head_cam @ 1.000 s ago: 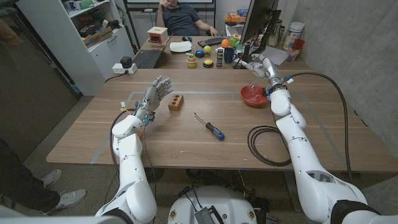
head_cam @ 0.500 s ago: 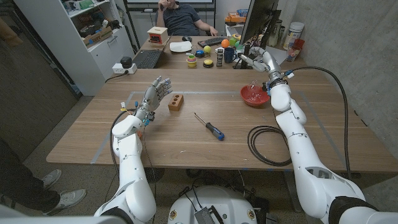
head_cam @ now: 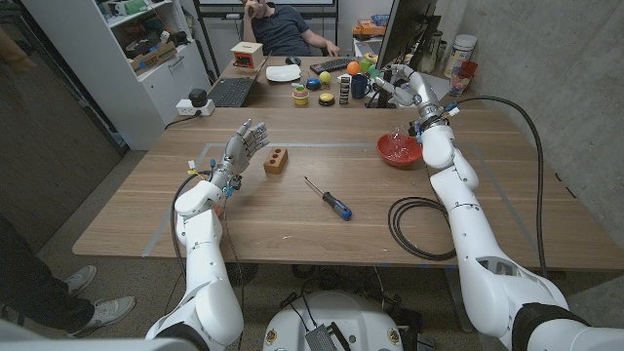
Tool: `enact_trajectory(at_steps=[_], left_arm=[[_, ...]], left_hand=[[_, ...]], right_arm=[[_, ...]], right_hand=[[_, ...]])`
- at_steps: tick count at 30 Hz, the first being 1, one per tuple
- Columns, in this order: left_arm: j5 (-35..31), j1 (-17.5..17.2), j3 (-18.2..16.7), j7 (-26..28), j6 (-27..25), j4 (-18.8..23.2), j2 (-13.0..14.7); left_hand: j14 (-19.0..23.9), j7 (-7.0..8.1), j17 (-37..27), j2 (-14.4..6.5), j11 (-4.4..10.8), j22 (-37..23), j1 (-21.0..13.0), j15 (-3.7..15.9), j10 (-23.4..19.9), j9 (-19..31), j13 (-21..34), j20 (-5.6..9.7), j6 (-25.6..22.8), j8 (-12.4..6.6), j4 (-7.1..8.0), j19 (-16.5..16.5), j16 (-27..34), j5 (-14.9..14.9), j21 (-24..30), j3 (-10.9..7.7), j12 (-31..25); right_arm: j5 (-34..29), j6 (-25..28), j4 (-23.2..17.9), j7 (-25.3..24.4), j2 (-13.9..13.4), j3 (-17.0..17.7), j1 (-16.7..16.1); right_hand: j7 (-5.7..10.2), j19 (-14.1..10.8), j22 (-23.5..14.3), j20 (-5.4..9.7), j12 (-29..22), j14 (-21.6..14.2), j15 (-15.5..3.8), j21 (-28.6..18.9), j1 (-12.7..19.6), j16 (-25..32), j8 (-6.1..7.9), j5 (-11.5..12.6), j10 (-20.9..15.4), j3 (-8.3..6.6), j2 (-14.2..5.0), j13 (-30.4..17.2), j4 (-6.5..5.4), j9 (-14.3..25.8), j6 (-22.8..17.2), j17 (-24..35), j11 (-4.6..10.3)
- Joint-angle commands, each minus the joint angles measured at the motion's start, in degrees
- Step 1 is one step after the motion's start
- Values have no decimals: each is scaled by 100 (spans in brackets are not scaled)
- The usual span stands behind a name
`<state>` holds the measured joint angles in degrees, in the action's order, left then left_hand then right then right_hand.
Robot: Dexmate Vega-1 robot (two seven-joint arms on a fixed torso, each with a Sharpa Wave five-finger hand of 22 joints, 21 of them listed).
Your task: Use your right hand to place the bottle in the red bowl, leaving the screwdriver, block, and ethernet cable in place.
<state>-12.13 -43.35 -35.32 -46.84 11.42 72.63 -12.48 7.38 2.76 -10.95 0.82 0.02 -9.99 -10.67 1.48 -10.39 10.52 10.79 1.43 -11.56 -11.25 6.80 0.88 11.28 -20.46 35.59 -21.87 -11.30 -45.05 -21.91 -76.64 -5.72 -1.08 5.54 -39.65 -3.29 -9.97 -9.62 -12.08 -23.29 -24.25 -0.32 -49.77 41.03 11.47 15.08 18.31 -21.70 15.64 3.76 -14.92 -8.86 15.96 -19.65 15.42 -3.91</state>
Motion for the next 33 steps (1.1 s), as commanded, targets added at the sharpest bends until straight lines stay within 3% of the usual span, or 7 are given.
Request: enact_trajectory(at_steps=[1, 33], left_arm=[[54, -4, -45, -45, 26, 1, 8], [122, -288, 40, -111, -40, 458, -118]], left_hand=[[17, -29, -6, 58, -5, -24, -8, 6, -8, 31, 22, -10, -19, -16, 14, 72, -11, -51, -11, 19, -17], [9, -24, -3, 103, -14, -24, -15, 2, -2, 30, 22, -22, -4, -11, 1, 66, -15, -64, -66, 81, -17]], right_arm=[[-121, 16, -312, 28, 56, -11, 15], [-26, -98, -860, 282, 211, 194, -156]], right_hand=[[-32, -9, -17, -9, 0, -6, 20, 33, -76, 28, 42, 43, -57, 49, -9, -2, 0, 15, -39, 7, -24], [-95, -68, -22, -6, 9, -27, 44, 174, -261, 61, 55, 129, -97, 123, -115, -1, -18, 6, -95, -68, -77]])
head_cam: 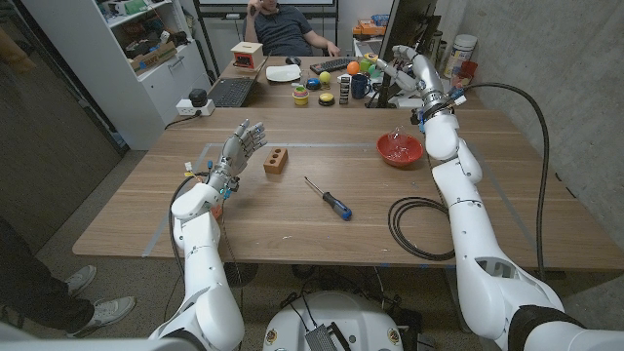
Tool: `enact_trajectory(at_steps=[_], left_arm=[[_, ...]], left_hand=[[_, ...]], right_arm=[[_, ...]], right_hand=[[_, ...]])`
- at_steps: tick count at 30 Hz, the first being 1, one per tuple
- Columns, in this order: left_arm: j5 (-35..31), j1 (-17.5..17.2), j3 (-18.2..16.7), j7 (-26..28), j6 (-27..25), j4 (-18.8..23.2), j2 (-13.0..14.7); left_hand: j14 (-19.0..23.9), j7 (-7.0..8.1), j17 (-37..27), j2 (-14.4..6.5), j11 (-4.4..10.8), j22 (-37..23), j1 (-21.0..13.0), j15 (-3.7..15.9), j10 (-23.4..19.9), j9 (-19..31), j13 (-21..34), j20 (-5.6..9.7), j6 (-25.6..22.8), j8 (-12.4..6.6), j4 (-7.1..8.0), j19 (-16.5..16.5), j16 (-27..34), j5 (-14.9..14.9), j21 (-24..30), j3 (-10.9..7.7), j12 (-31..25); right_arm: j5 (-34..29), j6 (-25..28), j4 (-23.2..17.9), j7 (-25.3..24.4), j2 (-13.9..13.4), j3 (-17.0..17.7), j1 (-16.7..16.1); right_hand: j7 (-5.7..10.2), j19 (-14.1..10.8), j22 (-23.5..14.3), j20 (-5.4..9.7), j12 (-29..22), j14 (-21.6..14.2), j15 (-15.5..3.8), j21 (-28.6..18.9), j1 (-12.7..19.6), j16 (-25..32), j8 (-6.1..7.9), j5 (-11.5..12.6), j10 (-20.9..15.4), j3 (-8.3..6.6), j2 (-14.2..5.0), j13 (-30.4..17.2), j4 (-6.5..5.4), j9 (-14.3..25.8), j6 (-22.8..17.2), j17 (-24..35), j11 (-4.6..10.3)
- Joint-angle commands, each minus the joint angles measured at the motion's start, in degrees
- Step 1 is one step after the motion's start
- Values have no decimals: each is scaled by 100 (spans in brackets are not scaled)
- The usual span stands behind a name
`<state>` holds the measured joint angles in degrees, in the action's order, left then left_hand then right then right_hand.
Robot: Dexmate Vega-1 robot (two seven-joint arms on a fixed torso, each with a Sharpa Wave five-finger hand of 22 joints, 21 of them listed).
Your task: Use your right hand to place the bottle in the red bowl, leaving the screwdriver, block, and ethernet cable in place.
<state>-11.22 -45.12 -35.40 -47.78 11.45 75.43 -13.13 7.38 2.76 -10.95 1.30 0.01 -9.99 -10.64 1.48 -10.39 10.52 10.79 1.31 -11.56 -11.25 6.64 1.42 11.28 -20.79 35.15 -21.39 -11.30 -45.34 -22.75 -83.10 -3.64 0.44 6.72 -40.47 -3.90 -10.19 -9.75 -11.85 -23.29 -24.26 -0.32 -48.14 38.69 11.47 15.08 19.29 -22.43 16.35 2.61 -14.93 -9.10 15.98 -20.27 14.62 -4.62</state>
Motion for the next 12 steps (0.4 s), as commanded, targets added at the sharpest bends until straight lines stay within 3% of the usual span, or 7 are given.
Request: enact_trajectory(at_steps=[1, 12], left_arm=[[43, -118, 47, -21, -65, 196, -61], [84, -250, 81, -34, -108, 400, -113]], left_hand=[[8, -23, -3, 58, -13, -25, -18, 2, 2, 30, 22, -12, -5, -11, 16, 13, -15, -31, -25, 36, -15], [10, -28, -2, 75, -16, -25, -20, 4, -7, 30, 22, -17, -14, -15, 12, 14, -14, -37, -43, 59, -20]], right_arm=[[18, -15, -237, 108, 59, 82, -76], [26, 11, -495, 231, 136, 138, -178]], right_hand=[[-37, -47, -9, -29, 9, -33, 43, 16, -29, 64, 55, 32, -28, 53, -3, 0, 7, 5, -35, 9, -8], [-42, -58, -9, -31, 12, -27, 43, 53, -53, 65, 50, 49, -38, 66, -25, 2, 14, 1, -30, -11, -6]])
